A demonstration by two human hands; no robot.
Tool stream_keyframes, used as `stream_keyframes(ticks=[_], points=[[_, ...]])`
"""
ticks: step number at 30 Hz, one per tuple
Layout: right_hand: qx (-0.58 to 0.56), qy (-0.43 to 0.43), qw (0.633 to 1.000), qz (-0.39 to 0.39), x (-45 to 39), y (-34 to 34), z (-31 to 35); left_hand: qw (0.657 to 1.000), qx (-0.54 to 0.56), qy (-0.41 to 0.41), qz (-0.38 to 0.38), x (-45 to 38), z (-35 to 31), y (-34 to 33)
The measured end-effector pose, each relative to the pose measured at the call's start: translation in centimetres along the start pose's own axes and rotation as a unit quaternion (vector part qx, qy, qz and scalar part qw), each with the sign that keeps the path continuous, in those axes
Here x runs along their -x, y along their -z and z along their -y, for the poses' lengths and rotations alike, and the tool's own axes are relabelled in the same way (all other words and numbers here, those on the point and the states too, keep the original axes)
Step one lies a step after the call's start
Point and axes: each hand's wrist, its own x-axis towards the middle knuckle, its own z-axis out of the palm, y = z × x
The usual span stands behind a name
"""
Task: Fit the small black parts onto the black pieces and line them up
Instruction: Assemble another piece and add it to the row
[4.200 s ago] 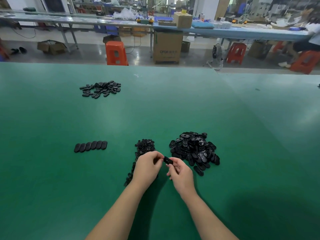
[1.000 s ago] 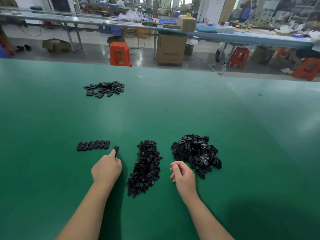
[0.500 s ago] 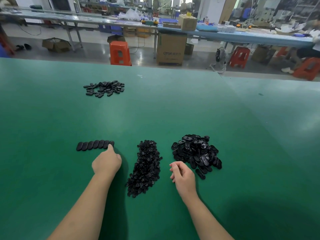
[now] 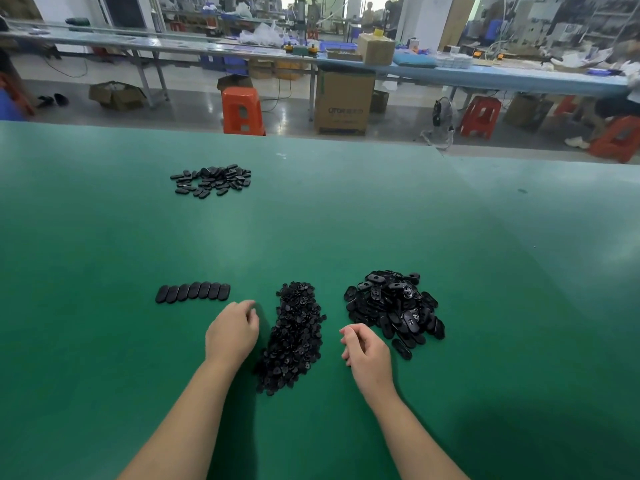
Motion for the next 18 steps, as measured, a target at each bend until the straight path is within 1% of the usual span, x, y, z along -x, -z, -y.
stream_keyframes(ticks=[3, 8, 11, 14, 18], points=[[0.002, 0.001, 1.000, 0.001, 0.0, 0.0, -0.1, 0.999, 0.035, -0.030, -0.016, 0.7, 0.3, -1.2], [0.021, 0.003, 1.000, 0.001, 0.0, -0.1, -0.2, 0.993, 0.104, -0.035, -0.045, 1.5, 1.4, -2.0], [0.042, 0.014, 0.999, 0.010, 0.0, -0.2, -0.3, 0.992, 0.108, -0.044, -0.052, 1.9, 1.4, -1.9], [0.086, 0.033, 0.995, 0.034, 0.0, -0.4, -0.2, 0.993, 0.090, -0.065, -0.043, 1.9, 1.4, -1.8], [0.110, 0.016, 0.991, 0.078, -0.6, 0.2, 0.1, 0.993, 0.066, -0.085, -0.043, 1.9, 1.4, -2.0]])
